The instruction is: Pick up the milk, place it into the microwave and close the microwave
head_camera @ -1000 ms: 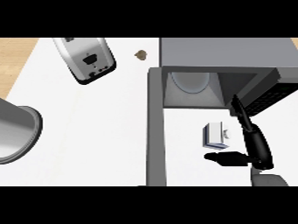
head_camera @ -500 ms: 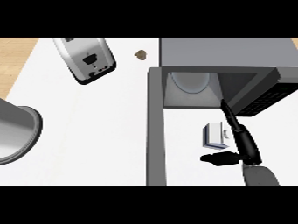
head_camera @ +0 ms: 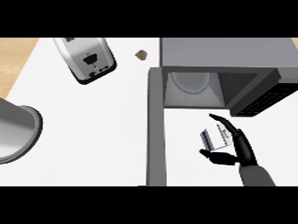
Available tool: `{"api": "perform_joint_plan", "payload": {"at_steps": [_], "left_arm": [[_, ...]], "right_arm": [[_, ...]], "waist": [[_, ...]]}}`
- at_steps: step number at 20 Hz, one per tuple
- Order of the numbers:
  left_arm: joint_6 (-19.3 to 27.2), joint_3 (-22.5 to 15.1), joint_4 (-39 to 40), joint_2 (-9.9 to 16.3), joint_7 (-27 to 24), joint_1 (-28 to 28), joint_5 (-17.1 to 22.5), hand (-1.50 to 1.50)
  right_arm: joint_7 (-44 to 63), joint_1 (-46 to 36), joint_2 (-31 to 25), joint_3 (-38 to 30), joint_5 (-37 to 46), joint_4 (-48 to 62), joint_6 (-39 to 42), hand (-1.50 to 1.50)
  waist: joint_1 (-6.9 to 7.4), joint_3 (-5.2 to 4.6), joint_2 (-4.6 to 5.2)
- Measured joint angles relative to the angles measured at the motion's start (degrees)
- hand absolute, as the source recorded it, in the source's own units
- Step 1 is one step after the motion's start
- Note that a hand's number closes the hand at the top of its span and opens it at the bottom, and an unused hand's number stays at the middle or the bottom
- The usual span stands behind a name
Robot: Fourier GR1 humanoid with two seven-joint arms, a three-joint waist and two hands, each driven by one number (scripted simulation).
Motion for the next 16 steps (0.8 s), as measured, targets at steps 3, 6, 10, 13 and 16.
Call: {"api": "perform_joint_plan", "payload": {"at_steps": [3,6,10,13,16], "left_arm": [[-0.1,0.2,1.4,0.1,-0.5,-1.0,-0.3,-1.5],[-0.6,0.1,1.5,0.0,-1.2,-0.3,-0.5,-1.5],[-0.2,-0.8,1.6,0.0,-2.0,-0.1,-1.1,-1.5],[-1.1,0.7,1.4,0.5,-1.5,-0.1,0.4,-1.5],[-1.2,1.1,1.1,0.5,0.1,-1.0,1.2,-1.5]], "right_arm": [[-2.6,-2.4,-0.8,-0.8,1.6,5.0,-3.7,1.5],[-3.3,-5.3,-2.0,-1.0,3.3,9.2,-5.9,1.5],[-5.2,-8.0,-2.5,-1.5,4.7,14.7,-8.6,1.5],[-7.7,-9.5,-2.4,-2.4,5.0,18.4,-10.5,1.5],[-8.2,-11.8,-2.0,-3.5,4.8,21.4,-11.4,1.5]], "waist": [[0.18,0.0,0.04],[0.36,-0.03,-0.01],[0.57,-0.07,-0.05],[0.7,-0.05,0.02],[0.69,-0.02,0.15]]}}
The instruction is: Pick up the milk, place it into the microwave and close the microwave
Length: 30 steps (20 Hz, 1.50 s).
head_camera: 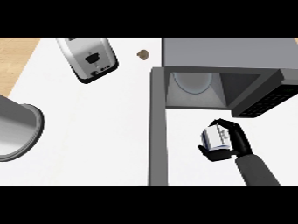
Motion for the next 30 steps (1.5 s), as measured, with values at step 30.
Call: {"api": "perform_joint_plan", "payload": {"at_steps": [30], "left_arm": [[-4.7,7.3,7.0,-0.1,2.4,-3.4,3.4,-1.5]], "right_arm": [[21.3,-9.7,4.4,4.3,-1.8,-22.8,4.8,1.5]], "waist": [[-1.52,-0.01,-0.39]]}}
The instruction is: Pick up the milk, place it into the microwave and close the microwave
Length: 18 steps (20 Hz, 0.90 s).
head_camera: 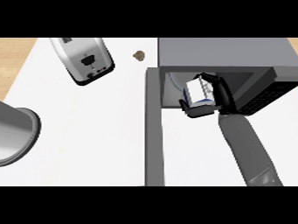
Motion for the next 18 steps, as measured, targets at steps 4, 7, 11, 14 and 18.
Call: {"api": "perform_joint_plan", "payload": {"at_steps": [4,7,11,14,18], "left_arm": [[-0.3,-0.1,0.3,-0.3,0.3,-0.7,-0.8,-1.5],[-0.4,1.2,2.3,0.6,0.5,-2.9,-0.9,-1.5],[-0.5,0.9,3.8,1.1,1.7,-5.4,-1.1,-1.5],[0.0,0.6,4.7,1.6,2.7,-7.4,-1.6,-1.5],[-0.1,0.7,6.4,2.4,2.8,-9.6,-2.4,-1.5]], "right_arm": [[4.7,-4.3,-0.2,0.0,0.6,2.0,0.1,1.5],[6.3,-8.7,-1.2,-0.7,1.6,6.4,-1.2,1.5],[6.1,-13.5,-1.9,-2.4,3.1,13.3,-6.6,1.5],[6.9,-16.8,-2.9,-3.4,4.3,18.0,-10.4,1.5],[8.8,-19.8,-4.4,-6.1,4.0,22.7,-15.4,1.5]], "waist": [[0.47,0.06,0.18],[0.83,0.2,0.52],[1.55,0.26,0.82],[2.41,0.28,1.2],[3.53,0.32,1.87]]}}
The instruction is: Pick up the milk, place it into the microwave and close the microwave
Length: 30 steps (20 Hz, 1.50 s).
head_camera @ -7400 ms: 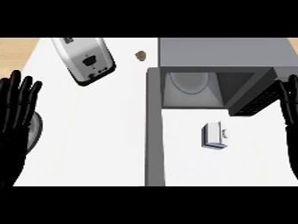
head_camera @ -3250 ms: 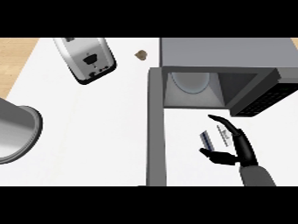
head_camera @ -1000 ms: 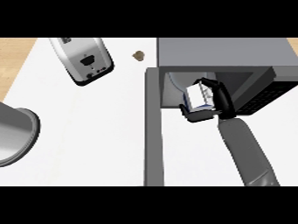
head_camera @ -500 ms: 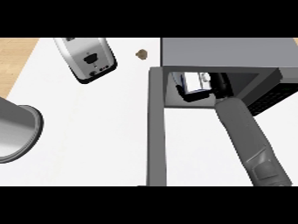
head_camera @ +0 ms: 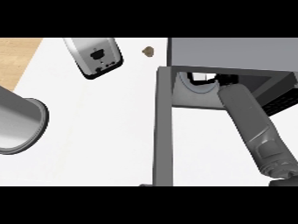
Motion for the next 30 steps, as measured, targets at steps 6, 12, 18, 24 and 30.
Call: {"api": "perform_joint_plan", "payload": {"at_steps": [6,12,18,24,30], "left_arm": [[0.2,0.6,1.5,1.8,0.6,-3.1,0.0,-1.5],[-0.1,0.3,2.3,2.8,0.7,-5.4,-1.8,-1.5],[-0.7,-1.3,2.2,2.8,1.3,-6.6,-3.4,-1.5],[-1.1,-3.0,1.6,2.0,1.6,-7.4,-4.5,-1.5],[-1.4,-6.2,-0.3,0.0,3.1,-6.8,-6.0,-1.5]], "right_arm": [[-1.0,-2.0,-1.8,-3.8,-1.5,4.1,-6.3,-1.5],[-1.1,-3.9,-3.2,-3.2,0.6,8.5,-8.8,-1.5],[-3.4,-4.5,-2.7,-4.3,-0.4,10.5,-5.4,-1.5],[-8.0,-3.9,-1.8,-6.5,-2.8,11.0,0.0,-1.5],[-12.7,-2.6,-1.1,-8.8,-5.5,11.0,5.4,-1.5]], "waist": [[1.56,0.0,0.97],[2.71,-0.05,1.32],[2.64,-0.02,1.21],[1.96,-0.02,0.83],[0.69,-0.06,0.17]]}}
